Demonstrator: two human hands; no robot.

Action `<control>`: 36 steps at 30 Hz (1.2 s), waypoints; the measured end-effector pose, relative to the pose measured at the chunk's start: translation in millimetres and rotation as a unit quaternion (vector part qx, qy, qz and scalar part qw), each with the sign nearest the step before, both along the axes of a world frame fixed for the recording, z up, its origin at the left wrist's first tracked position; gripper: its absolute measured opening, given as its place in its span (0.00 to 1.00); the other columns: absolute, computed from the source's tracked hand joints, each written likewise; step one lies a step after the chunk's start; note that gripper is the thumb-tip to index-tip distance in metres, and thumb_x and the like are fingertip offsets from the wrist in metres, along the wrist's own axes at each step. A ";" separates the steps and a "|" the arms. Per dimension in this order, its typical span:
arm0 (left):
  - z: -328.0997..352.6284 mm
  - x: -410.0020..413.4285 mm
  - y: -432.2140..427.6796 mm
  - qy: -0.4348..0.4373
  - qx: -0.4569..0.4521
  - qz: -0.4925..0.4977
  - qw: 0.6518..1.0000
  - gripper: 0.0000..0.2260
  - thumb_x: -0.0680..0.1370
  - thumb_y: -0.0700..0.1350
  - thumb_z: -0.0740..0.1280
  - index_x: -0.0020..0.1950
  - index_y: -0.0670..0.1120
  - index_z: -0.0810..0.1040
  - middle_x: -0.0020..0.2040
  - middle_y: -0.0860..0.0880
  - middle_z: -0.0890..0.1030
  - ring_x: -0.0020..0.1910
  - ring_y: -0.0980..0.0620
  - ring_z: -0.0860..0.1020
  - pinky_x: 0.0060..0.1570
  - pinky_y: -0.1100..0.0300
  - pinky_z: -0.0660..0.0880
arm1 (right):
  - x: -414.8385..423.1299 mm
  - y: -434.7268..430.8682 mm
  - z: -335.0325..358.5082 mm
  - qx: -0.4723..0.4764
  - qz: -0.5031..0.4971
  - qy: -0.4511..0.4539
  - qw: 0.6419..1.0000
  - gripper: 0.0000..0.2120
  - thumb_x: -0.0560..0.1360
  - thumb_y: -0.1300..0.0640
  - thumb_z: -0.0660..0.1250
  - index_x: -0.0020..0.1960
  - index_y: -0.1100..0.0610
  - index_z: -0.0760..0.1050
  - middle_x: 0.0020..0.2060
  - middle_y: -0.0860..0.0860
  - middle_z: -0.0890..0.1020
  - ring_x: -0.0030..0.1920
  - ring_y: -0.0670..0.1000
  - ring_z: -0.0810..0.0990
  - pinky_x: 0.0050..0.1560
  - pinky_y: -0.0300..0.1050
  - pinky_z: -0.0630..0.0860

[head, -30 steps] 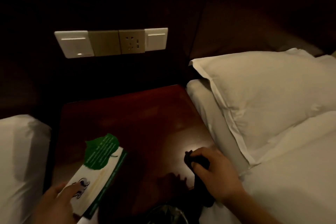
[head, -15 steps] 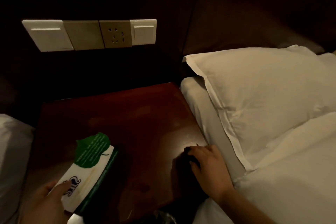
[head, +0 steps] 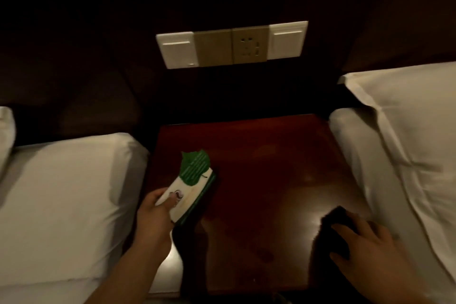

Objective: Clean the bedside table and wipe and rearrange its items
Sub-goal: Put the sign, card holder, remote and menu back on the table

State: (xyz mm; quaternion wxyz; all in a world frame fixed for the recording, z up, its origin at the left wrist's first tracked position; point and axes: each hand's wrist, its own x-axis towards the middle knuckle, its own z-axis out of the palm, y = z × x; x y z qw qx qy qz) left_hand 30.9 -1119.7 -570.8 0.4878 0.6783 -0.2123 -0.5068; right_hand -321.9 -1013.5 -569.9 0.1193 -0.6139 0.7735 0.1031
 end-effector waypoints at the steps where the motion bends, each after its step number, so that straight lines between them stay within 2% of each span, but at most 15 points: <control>1: -2.0 3.2 -7.0 -0.010 0.003 0.006 1.000 0.05 0.78 0.37 0.68 0.49 0.46 0.77 0.48 0.41 0.83 0.43 0.43 0.81 0.40 0.51 0.78 | 5.7 -2.4 2.6 -0.017 0.001 -0.003 1.000 0.31 0.62 0.35 0.72 0.64 0.34 0.72 0.73 0.47 0.68 0.67 0.58 0.69 0.62 0.57 0.70; 2: -4.7 6.2 -14.4 -0.019 0.000 0.014 1.000 0.05 0.78 0.37 0.68 0.49 0.46 0.77 0.50 0.40 0.83 0.46 0.42 0.81 0.43 0.48 0.79 | 10.7 -4.8 1.2 -0.046 0.000 -0.032 0.998 0.30 0.56 0.41 0.79 0.58 0.40 0.80 0.67 0.52 0.76 0.62 0.62 0.75 0.57 0.61 0.75; 4: -7.8 9.1 -26.4 -0.026 -0.006 0.025 0.999 0.04 0.79 0.37 0.67 0.51 0.44 0.76 0.54 0.38 0.82 0.52 0.38 0.81 0.51 0.42 0.78 | 24.7 -8.4 -4.1 -0.130 0.038 -0.076 0.988 0.28 0.48 0.53 0.85 0.48 0.49 0.85 0.55 0.57 0.83 0.52 0.67 0.80 0.46 0.64 0.79; 7: -10.8 9.2 -41.7 -0.022 -0.001 0.035 0.999 0.06 0.78 0.35 0.68 0.55 0.40 0.75 0.55 0.37 0.81 0.53 0.36 0.81 0.53 0.40 0.79 | 53.3 -19.8 -4.1 -0.139 0.078 -0.121 0.980 0.26 0.49 0.53 0.85 0.46 0.47 0.84 0.52 0.53 0.84 0.51 0.63 0.81 0.43 0.60 0.79; 10: -14.5 11.1 -47.5 -0.033 0.027 0.005 0.999 0.07 0.76 0.34 0.69 0.52 0.42 0.78 0.50 0.42 0.83 0.46 0.42 0.83 0.39 0.50 0.81 | 72.6 -29.9 -6.6 -0.124 0.093 -0.150 0.976 0.21 0.58 0.48 0.81 0.50 0.44 0.83 0.55 0.47 0.82 0.57 0.57 0.78 0.50 0.56 0.78; 12: -15.1 13.7 -46.5 -0.060 0.038 -0.027 0.997 0.09 0.75 0.34 0.69 0.51 0.46 0.80 0.47 0.47 0.84 0.42 0.48 0.83 0.34 0.57 0.77 | 80.6 -35.2 -9.3 -0.140 0.098 -0.170 0.971 0.19 0.66 0.45 0.75 0.57 0.42 0.80 0.59 0.42 0.78 0.63 0.51 0.71 0.58 0.51 0.73; 14: -12.7 17.0 -45.2 -0.079 0.045 -0.048 0.995 0.11 0.76 0.37 0.69 0.56 0.48 0.79 0.47 0.49 0.84 0.43 0.51 0.82 0.36 0.57 0.75 | 88.2 -38.8 -10.3 -0.141 0.101 -0.193 0.966 0.19 0.70 0.43 0.71 0.61 0.41 0.77 0.61 0.39 0.76 0.65 0.46 0.66 0.62 0.47 0.70; 16: -8.1 21.3 -42.6 -0.075 0.051 -0.042 0.995 0.15 0.76 0.40 0.69 0.62 0.48 0.75 0.52 0.47 0.84 0.48 0.50 0.81 0.41 0.55 0.76 | 94.9 -43.5 -8.6 -0.139 0.107 -0.211 0.962 0.20 0.72 0.43 0.69 0.63 0.40 0.75 0.62 0.37 0.74 0.64 0.43 0.65 0.63 0.43 0.67; 20: 3.0 30.0 -25.2 -0.123 0.034 -0.042 0.991 0.20 0.76 0.44 0.68 0.67 0.47 0.73 0.59 0.45 0.82 0.58 0.45 0.80 0.59 0.43 0.77 | 105.8 -54.2 -0.9 -0.134 0.131 -0.226 0.956 0.20 0.73 0.44 0.68 0.64 0.41 0.74 0.62 0.37 0.75 0.62 0.42 0.66 0.57 0.35 0.64; 22: 11.4 31.7 -9.1 -0.229 0.003 -0.080 0.970 0.21 0.76 0.45 0.69 0.68 0.49 0.71 0.60 0.48 0.80 0.56 0.48 0.80 0.58 0.44 0.78 | 112.5 -59.7 5.2 -0.131 0.145 -0.229 0.953 0.20 0.73 0.44 0.67 0.65 0.41 0.73 0.61 0.37 0.74 0.60 0.41 0.66 0.56 0.35 0.63; 24: 14.5 28.8 2.7 -0.349 -0.034 -0.139 0.926 0.22 0.76 0.47 0.69 0.70 0.51 0.71 0.64 0.49 0.76 0.58 0.51 0.76 0.58 0.50 0.75 | 116.1 -64.8 9.5 -0.136 0.151 -0.237 0.950 0.20 0.74 0.45 0.66 0.65 0.41 0.73 0.61 0.37 0.74 0.58 0.39 0.64 0.56 0.36 0.65; 26: 19.5 27.7 11.4 -0.418 -0.045 -0.188 0.888 0.23 0.77 0.50 0.68 0.72 0.51 0.69 0.66 0.48 0.73 0.60 0.48 0.75 0.59 0.49 0.74 | 120.1 -68.8 15.5 -0.134 0.160 -0.248 0.946 0.19 0.74 0.45 0.66 0.65 0.41 0.72 0.60 0.37 0.74 0.58 0.39 0.64 0.56 0.37 0.67; 29: 28.0 24.9 21.3 -0.472 -0.031 -0.233 0.850 0.25 0.79 0.54 0.65 0.74 0.51 0.66 0.69 0.47 0.72 0.62 0.44 0.74 0.61 0.45 0.73 | 121.8 -70.5 22.3 -0.130 0.178 -0.245 0.944 0.20 0.75 0.45 0.64 0.67 0.41 0.71 0.61 0.37 0.74 0.61 0.42 0.67 0.58 0.37 0.67; 33: 43.4 26.8 36.1 -0.509 -0.014 -0.253 0.823 0.29 0.75 0.61 0.56 0.76 0.52 0.64 0.71 0.48 0.70 0.70 0.47 0.69 0.66 0.42 0.69 | 128.1 -69.1 33.6 -0.134 0.203 -0.244 0.939 0.21 0.75 0.44 0.65 0.67 0.41 0.70 0.61 0.37 0.75 0.61 0.42 0.69 0.58 0.38 0.70; 36: 51.5 32.6 55.7 -0.546 0.000 -0.258 0.797 0.30 0.76 0.61 0.55 0.77 0.53 0.62 0.72 0.48 0.69 0.72 0.46 0.67 0.68 0.43 0.67 | 137.1 -68.6 46.5 -0.131 0.226 -0.249 0.933 0.21 0.75 0.44 0.65 0.68 0.41 0.70 0.61 0.37 0.75 0.60 0.42 0.69 0.56 0.35 0.69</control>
